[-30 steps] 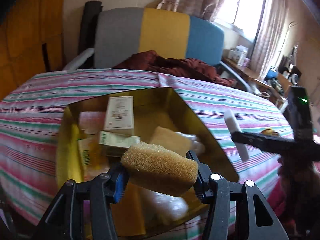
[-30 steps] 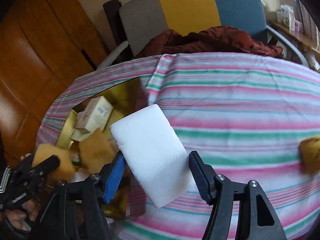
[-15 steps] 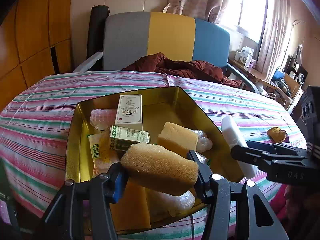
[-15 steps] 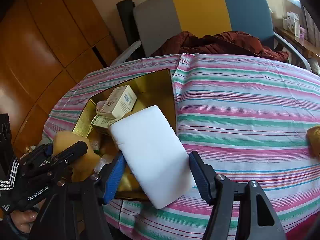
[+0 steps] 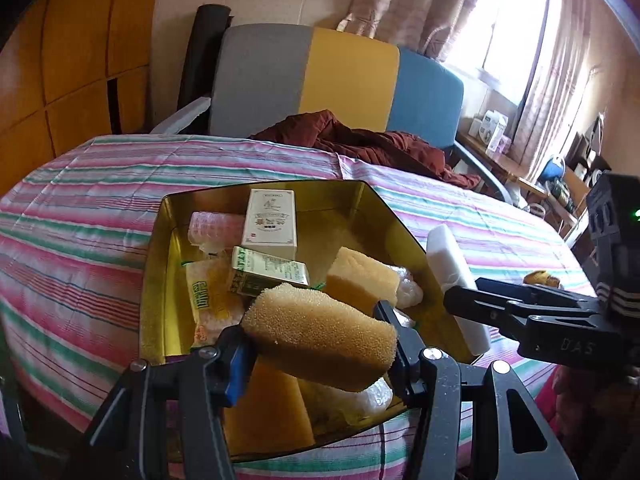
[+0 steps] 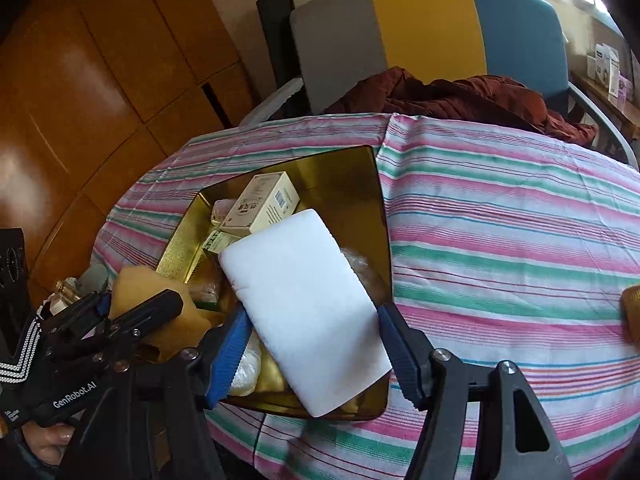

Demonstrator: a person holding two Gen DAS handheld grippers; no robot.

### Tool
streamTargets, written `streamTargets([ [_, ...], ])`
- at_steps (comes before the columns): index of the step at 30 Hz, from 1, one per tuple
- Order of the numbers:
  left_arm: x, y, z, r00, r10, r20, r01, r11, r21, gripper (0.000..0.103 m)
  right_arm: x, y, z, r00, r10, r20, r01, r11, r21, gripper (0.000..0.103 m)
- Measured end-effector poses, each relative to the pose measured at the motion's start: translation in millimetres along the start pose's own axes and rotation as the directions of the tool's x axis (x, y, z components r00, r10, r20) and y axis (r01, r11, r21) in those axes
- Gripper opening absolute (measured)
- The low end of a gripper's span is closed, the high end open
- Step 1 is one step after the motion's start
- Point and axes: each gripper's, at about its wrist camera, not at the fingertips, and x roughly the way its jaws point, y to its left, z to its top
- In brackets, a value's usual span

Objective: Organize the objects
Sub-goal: 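Carry the white and yellow sponges over the gold tray with both tools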

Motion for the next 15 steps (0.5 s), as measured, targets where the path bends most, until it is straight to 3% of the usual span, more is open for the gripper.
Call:
streamTargets([
  [9, 0, 18, 2, 0.999, -0.035, -0.013, 0.034, 0.997, -0.066, 0.056, 13, -4, 20, 1.0, 0.008, -0.006, -0.008, 1.0, 0.024, 0.066],
  [15, 21, -2, 8, 0.997, -0.066, -0.038, 0.065, 0.998, -0.011, 0.056, 25, -7, 44, 1.0, 0.01, -0.01, -0.01, 0.999, 0.052, 0.067],
])
